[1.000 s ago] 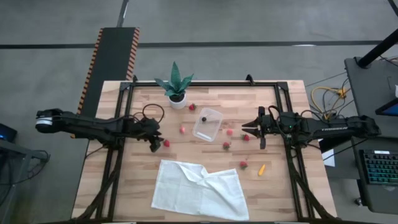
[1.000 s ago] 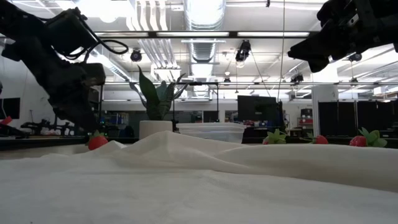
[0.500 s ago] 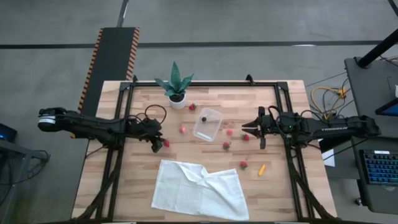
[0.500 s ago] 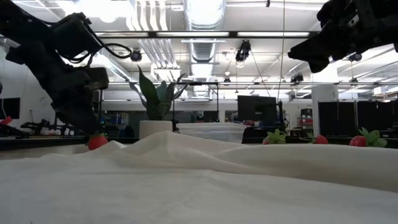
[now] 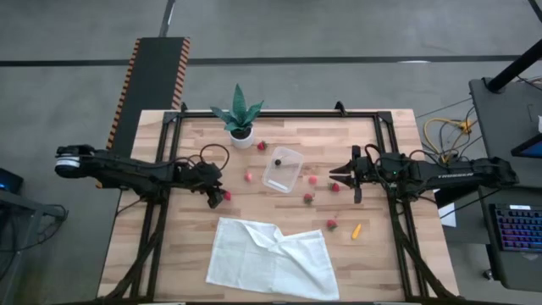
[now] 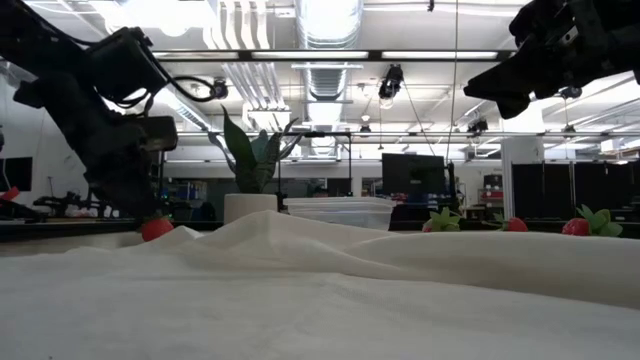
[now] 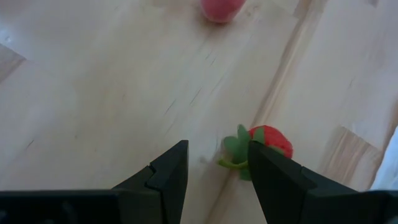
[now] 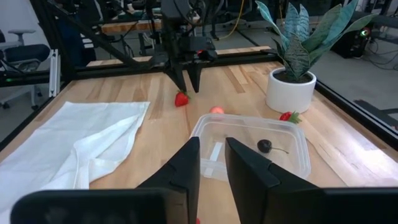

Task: Pick and placing Produce into tupperware
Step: Put the red strawberry into the transparent bin

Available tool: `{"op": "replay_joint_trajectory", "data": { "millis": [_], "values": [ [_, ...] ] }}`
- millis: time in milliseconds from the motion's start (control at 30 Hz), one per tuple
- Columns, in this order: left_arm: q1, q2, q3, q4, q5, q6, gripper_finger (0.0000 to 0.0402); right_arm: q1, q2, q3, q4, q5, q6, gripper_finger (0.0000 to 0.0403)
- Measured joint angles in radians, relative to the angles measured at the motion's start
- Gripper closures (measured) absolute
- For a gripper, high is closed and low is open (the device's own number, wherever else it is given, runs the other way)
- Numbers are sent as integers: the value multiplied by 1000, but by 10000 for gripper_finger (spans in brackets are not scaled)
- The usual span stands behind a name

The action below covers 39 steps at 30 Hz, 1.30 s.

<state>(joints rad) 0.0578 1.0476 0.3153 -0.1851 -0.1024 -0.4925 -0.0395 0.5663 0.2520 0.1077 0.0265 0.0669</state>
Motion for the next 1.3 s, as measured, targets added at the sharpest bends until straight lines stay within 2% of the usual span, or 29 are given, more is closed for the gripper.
{"op": "replay_joint_trajectory", "data": {
  "millis": [300,767,1067,1300],
  "values": [
    [0,12,0,-1,11,1,250,0,0,0,0,0,0,329],
    [0,-39,0,5,16,10,252,0,0,0,0,0,-15,332],
    [0,-108,0,5,41,37,252,0,0,0,0,0,-15,335],
    [0,-133,0,2,98,35,252,0,0,0,0,0,-15,329]
  ]
}}
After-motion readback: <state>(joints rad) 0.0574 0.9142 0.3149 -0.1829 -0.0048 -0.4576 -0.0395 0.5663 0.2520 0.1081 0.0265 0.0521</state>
